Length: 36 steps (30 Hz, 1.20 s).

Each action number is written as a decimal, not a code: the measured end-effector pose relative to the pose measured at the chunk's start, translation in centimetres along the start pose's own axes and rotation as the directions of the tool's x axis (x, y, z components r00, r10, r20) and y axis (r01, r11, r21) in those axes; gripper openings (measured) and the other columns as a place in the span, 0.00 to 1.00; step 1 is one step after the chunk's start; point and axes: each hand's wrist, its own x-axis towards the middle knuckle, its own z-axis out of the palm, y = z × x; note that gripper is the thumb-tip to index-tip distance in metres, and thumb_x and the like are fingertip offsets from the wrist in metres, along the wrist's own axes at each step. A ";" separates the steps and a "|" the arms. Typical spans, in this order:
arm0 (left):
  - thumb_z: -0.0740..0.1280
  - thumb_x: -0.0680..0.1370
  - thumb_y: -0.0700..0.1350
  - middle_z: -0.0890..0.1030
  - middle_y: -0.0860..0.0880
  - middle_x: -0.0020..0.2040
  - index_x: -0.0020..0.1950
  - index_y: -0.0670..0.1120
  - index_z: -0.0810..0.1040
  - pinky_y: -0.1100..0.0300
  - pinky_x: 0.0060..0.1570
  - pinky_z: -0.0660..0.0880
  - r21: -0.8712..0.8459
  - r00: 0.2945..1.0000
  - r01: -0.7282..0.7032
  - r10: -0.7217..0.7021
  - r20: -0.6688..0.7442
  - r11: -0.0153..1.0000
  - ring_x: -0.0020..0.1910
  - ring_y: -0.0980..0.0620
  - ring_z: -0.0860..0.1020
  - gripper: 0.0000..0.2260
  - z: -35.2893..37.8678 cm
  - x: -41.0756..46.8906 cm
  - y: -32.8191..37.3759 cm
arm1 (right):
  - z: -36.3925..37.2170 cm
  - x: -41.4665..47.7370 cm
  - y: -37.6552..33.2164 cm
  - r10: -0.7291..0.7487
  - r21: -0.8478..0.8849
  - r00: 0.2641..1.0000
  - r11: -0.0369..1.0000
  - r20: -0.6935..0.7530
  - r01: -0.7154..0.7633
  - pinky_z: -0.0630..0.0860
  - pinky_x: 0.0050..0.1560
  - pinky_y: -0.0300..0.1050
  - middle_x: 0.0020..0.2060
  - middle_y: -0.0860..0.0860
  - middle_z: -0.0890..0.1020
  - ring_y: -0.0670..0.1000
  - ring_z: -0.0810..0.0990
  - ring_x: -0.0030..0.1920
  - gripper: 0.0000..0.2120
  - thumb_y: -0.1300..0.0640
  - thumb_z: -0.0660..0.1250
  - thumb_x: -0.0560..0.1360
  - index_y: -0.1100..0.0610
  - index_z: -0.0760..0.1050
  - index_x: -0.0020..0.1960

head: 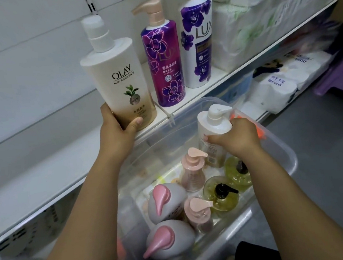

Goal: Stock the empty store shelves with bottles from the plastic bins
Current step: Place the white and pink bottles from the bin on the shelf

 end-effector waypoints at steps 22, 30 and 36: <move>0.76 0.62 0.70 0.54 0.57 0.80 0.81 0.56 0.43 0.47 0.75 0.63 0.146 0.919 -0.322 0.271 0.287 0.935 0.79 0.56 0.55 0.59 3.8 -8.0 6.5 | -5.0 -5.7 -10.2 -0.123 0.688 0.964 0.680 -0.234 0.253 0.84 0.49 0.57 0.45 0.49 0.87 0.52 0.87 0.47 0.25 0.44 0.83 0.57 0.53 0.80 0.48; 0.82 0.60 0.52 0.75 0.59 0.61 0.70 0.60 0.66 0.55 0.52 0.80 -0.060 0.957 -0.249 0.255 0.135 0.967 0.58 0.60 0.75 0.42 1.7 -7.9 7.1 | -4.7 -7.2 -11.6 -0.277 0.741 0.961 0.641 -0.022 0.201 0.82 0.55 0.58 0.48 0.49 0.87 0.50 0.86 0.51 0.30 0.43 0.81 0.58 0.57 0.80 0.54; 0.78 0.65 0.41 0.84 0.48 0.50 0.64 0.42 0.76 0.60 0.43 0.80 -0.576 0.877 0.159 0.153 0.455 0.802 0.46 0.51 0.84 0.28 -1.3 -9.2 6.4 | -2.4 -7.5 -12.4 -0.451 0.742 0.863 0.654 0.225 0.148 0.75 0.66 0.64 0.54 0.52 0.85 0.53 0.83 0.57 0.38 0.34 0.79 0.58 0.56 0.79 0.61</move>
